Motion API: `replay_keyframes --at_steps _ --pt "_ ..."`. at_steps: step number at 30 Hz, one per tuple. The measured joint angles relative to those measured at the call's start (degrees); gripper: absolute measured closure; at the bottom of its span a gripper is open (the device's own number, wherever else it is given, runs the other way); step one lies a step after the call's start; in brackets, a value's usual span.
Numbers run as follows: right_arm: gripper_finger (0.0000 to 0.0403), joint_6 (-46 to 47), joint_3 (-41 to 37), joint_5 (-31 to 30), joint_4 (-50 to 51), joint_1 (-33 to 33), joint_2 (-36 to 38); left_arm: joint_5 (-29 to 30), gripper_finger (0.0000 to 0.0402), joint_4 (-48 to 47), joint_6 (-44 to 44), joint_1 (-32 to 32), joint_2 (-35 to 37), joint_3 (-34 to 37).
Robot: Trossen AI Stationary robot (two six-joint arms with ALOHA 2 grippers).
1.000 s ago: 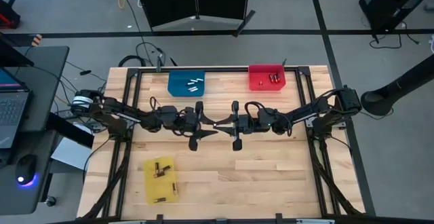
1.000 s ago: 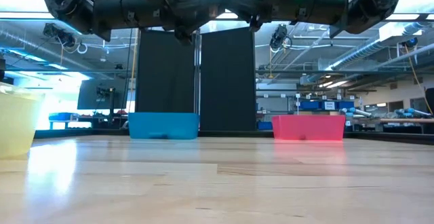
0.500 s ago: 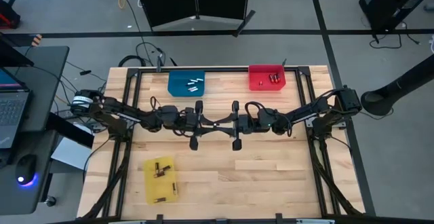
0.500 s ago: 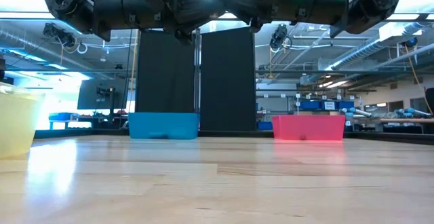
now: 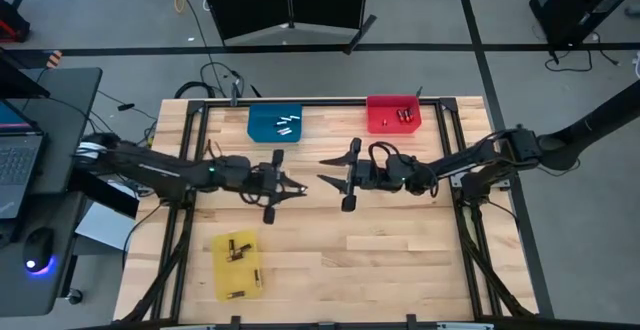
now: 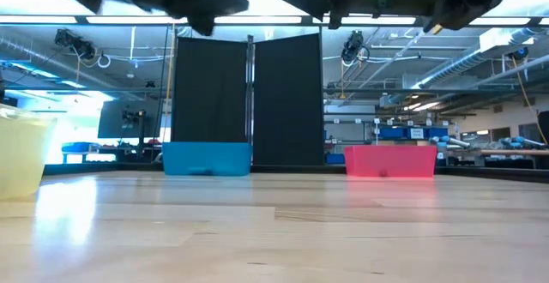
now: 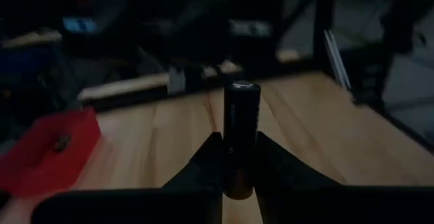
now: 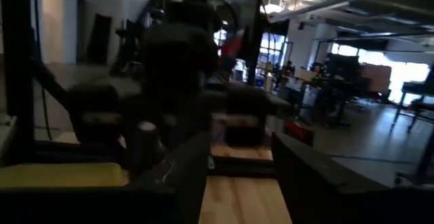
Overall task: Sort batteries
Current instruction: Put the black-brown battery into the yellow bin
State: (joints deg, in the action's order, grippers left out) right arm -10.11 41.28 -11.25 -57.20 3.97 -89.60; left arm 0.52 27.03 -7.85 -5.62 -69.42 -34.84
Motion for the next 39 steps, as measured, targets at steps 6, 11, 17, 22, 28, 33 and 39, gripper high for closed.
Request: replay_keyframes --at_steps 6,11,17,22,28,33,39 --pt "0.0302 -0.63 0.02 -3.9 4.15 -0.37 0.9 6.99 0.0346 -29.72 2.15 -8.74 6.27 -8.19" --pt "0.0391 -0.88 0.02 -3.91 8.06 -0.5 0.74 14.25 0.0346 -54.11 14.42 -17.78 5.28 -18.06" --pt "0.038 -0.54 0.0 -3.88 9.74 0.2 0.67 16.31 0.0346 -70.7 40.91 -27.93 2.52 -21.62" --pt "0.0395 -0.41 0.0 -3.76 10.1 1.63 0.67 13.69 0.0346 -80.5 62.21 -36.46 -0.88 -21.52" --pt "0.039 1.45 0.0 -3.71 10.09 3.81 0.67 9.84 0.0346 -82.74 75.9 -43.12 -5.29 -19.91" --pt "0.0395 1.85 0.0 -5.87 10.1 5.83 0.67 13.44 0.0346 -85.6 81.26 -44.4 -8.06 -16.84" --pt "0.0393 3.95 0.0 -6.2 10.17 6.8 0.67 14.84 0.0346 -85.57 81.92 -44.37 -8.62 -12.03"
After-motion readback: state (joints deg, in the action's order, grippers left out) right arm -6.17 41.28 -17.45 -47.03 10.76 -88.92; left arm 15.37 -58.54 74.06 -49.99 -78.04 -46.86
